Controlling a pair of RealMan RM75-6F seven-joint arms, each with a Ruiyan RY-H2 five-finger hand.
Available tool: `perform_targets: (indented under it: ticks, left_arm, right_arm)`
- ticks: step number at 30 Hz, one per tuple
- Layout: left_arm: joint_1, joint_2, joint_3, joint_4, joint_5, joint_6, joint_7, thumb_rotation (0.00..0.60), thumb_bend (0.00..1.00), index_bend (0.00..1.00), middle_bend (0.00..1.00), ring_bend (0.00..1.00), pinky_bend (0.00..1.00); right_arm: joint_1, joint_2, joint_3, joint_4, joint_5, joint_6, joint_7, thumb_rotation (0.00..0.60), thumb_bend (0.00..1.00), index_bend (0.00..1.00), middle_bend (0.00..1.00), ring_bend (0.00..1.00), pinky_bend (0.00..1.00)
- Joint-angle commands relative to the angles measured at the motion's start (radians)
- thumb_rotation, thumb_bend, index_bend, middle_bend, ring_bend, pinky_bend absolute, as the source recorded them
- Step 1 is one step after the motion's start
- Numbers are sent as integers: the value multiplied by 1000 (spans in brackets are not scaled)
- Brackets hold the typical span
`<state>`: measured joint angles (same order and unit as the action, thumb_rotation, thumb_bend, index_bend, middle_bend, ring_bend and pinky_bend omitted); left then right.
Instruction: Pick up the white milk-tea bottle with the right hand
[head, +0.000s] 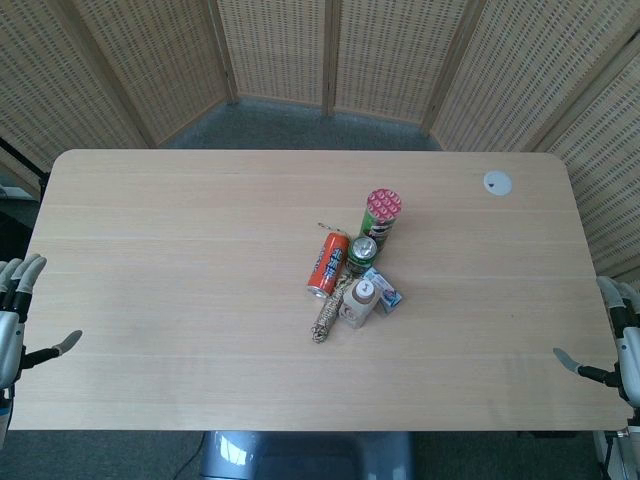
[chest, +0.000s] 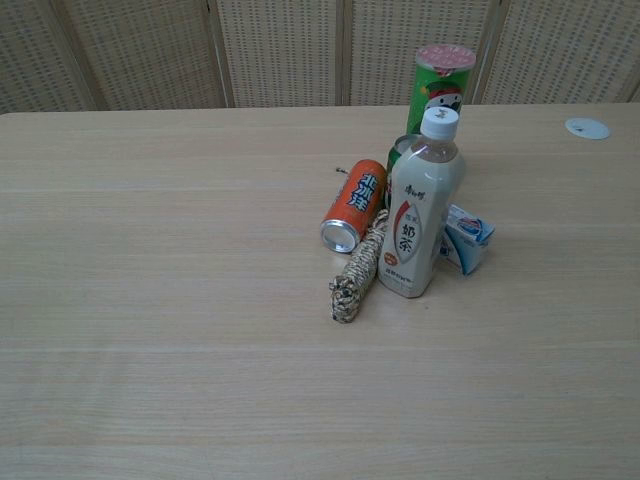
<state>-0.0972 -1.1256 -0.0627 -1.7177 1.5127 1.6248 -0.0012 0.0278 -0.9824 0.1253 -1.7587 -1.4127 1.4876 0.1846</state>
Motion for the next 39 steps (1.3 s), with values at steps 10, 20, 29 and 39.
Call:
perform_targets:
  ticks: [10,20,29,39]
  left_arm:
    - [15,20,-15,-25,1,11,2,600,0,0,0,0,0]
    - [28,58,-75,-41,-107,7,-43,600,0,0,0,0,0]
    - [32,79,-94,-42,-136,-11,-79,600,0,0,0,0,0]
    - [31,80,-92,-38,-131,-31,-92,600,0,0,0,0,0]
  right_arm:
    - [26,17,-29,11,-38,-84,179,561,0,0,0,0,0]
    - [122,-66,-70,85,-116,-239,326,560,0,0,0,0,0]
    - [245,-161,-33,121,-70,-388,393,560,0,0,0,0,0]
    - [343,-225,33,145,32,-495,426,558,0,0,0,0,0]
